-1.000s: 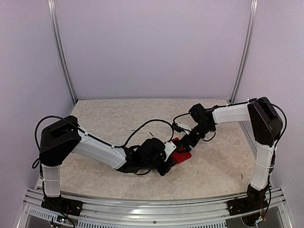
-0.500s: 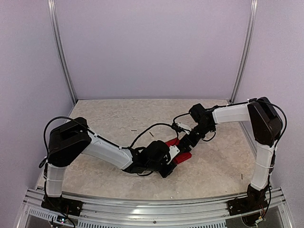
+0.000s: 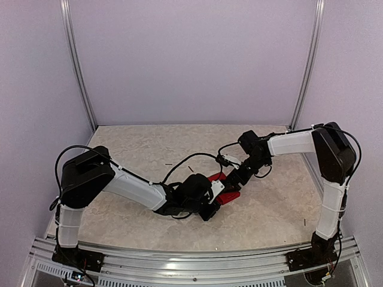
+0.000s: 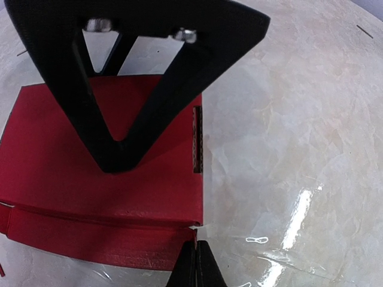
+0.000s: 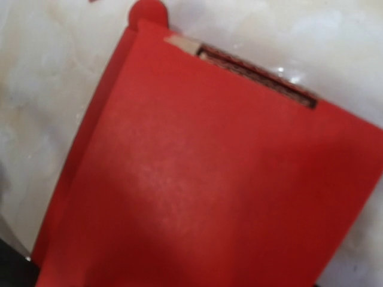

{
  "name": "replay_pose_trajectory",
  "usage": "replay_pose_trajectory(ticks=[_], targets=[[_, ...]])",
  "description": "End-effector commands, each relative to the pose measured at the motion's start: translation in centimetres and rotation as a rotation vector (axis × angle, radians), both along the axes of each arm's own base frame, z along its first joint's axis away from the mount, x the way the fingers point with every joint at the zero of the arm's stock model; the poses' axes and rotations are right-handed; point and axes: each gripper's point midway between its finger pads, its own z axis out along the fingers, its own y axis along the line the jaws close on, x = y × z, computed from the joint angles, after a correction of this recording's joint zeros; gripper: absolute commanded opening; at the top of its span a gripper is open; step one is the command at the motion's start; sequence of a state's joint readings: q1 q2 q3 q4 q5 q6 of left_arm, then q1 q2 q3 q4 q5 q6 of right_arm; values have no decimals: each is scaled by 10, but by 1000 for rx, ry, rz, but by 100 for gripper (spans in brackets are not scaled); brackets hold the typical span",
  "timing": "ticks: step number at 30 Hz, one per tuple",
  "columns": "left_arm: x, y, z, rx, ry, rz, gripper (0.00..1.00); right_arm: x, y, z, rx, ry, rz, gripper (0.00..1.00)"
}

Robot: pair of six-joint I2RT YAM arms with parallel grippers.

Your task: Fold the paper box

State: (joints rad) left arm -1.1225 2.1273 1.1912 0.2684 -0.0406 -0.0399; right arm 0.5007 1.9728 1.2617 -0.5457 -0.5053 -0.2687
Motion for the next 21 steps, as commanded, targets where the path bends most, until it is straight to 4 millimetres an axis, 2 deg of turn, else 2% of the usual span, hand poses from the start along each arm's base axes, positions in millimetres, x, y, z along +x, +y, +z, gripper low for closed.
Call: replay_pose_trajectory(ticks=[1,11,21], targets=[[5,-8,3,-9,13,-10,1,-33,-42,-66,-203,161,-42,79],[15,-14,14,-3,37,7,0,-37,-42,-70,-206,174,-38,79],[14,-13,-2,55,77,16,0,-38,-45,-70,-212,171,-42,77]])
